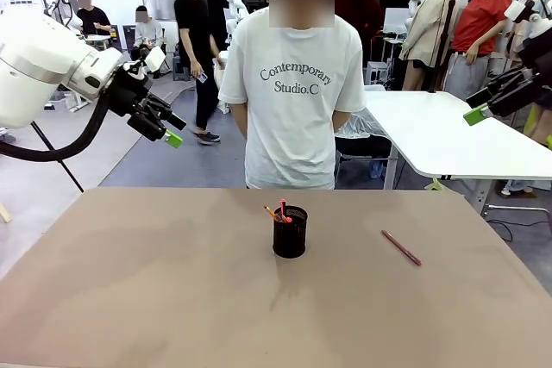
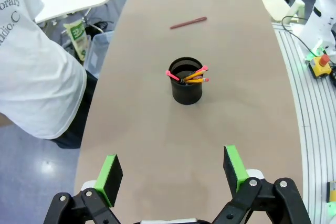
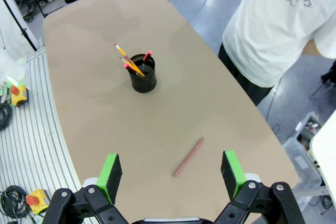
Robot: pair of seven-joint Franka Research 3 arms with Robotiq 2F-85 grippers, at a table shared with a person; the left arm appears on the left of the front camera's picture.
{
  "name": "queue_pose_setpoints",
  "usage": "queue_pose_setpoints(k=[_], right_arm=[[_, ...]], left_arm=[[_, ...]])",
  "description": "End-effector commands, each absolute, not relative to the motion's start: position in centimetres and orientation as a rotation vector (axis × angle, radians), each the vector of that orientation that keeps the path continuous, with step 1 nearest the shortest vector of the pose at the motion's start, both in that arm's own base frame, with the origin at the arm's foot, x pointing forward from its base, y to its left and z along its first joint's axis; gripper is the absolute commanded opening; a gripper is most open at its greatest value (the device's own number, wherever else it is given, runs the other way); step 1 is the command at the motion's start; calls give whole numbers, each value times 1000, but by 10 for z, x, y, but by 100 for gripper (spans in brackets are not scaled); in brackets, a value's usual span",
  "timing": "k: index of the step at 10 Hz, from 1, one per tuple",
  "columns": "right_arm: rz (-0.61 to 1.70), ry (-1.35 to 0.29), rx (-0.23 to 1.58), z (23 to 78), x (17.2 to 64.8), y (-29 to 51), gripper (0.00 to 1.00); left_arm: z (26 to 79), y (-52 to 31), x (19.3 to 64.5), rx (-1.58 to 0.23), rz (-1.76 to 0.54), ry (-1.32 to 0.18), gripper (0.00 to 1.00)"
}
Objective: Place the pens into the pen holder.
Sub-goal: Pick up a writing instrument from the table and place it into the Pen holder.
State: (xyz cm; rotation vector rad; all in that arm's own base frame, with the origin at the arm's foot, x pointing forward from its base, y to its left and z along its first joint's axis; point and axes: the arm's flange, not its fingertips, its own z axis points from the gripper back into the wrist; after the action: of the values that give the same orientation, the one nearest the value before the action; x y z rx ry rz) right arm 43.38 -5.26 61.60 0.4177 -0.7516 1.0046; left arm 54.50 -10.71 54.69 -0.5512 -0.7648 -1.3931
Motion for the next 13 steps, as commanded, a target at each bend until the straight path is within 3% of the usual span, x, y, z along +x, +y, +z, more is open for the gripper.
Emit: queue_pose_setpoints(k=[1, 13], right_arm=[[1003, -763, 423, 618, 433, -52, 100], [1003, -763, 423, 618, 433, -52, 100]], left_arm=[[547, -106, 546, -546, -1396, -769, 100], [547, -106, 546, -546, -1396, -769, 100]])
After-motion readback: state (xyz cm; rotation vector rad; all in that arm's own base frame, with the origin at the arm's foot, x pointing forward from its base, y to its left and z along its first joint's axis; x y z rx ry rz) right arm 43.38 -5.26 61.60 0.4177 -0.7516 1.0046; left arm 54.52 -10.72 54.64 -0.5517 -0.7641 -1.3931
